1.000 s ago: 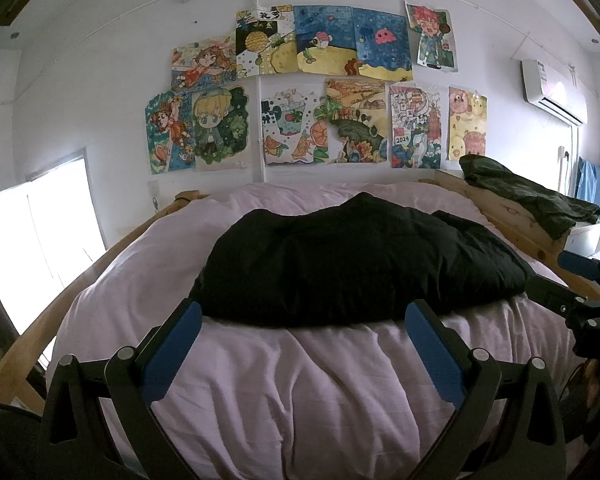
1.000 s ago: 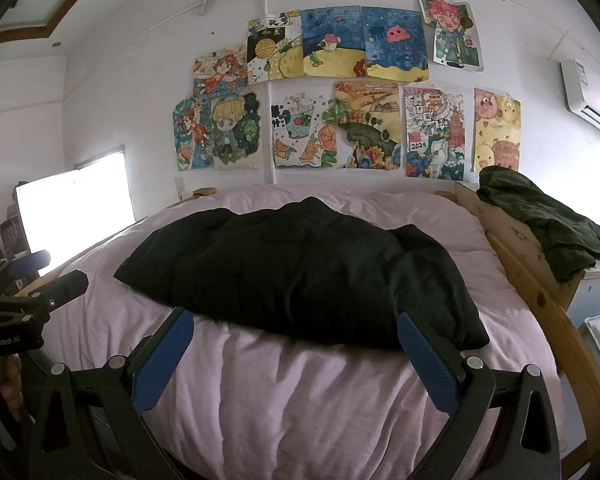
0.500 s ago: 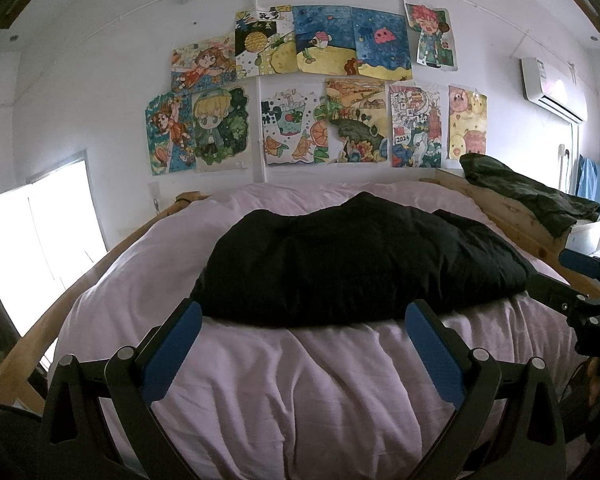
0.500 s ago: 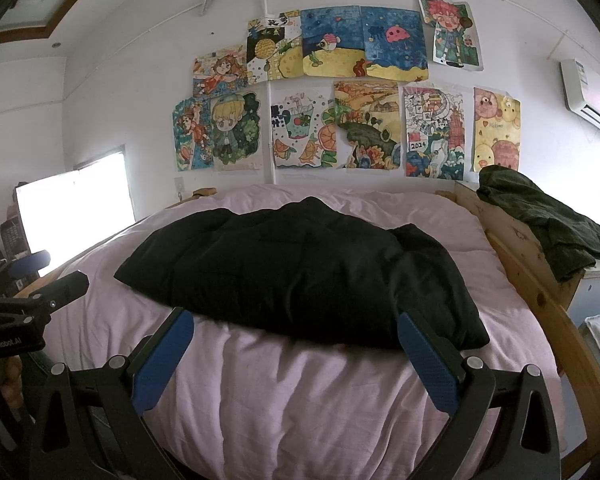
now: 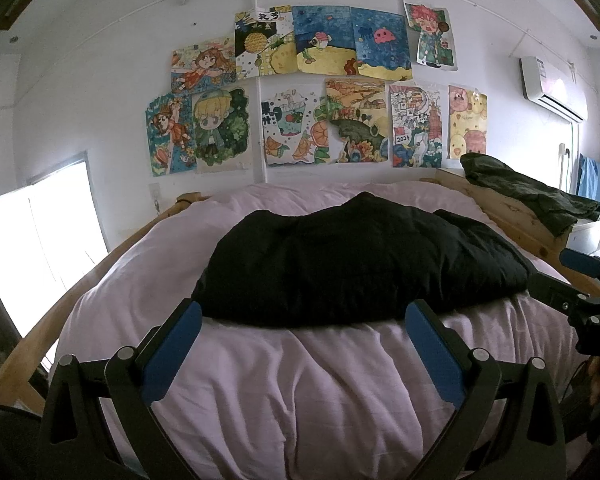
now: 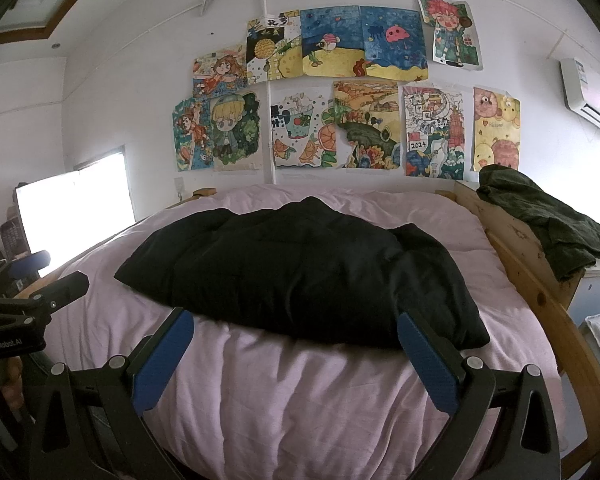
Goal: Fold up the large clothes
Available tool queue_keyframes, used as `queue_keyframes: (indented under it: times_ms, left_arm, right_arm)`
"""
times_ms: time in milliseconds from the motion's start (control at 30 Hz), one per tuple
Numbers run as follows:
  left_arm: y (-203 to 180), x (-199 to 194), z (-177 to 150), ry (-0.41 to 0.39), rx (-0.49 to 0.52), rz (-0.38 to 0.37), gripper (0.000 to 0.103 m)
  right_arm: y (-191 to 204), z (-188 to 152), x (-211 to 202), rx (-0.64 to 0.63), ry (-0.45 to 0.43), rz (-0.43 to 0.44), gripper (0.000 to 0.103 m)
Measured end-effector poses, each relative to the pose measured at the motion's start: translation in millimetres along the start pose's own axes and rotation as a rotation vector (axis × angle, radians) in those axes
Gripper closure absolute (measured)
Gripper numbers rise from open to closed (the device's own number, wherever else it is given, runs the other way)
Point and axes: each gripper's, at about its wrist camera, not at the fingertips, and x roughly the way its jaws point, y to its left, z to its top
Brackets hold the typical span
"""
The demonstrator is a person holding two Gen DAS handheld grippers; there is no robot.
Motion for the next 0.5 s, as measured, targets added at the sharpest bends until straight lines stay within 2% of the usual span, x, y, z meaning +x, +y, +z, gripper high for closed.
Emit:
queue_keyframes:
  times_ms: [500]
  left_arm:
    - [2.6,0.7,-0.4,0.000,0.005,-0.003,0.003]
  right_arm:
    - [0.7,1.0,-0.2,0.002,0.000,0.000,0.000]
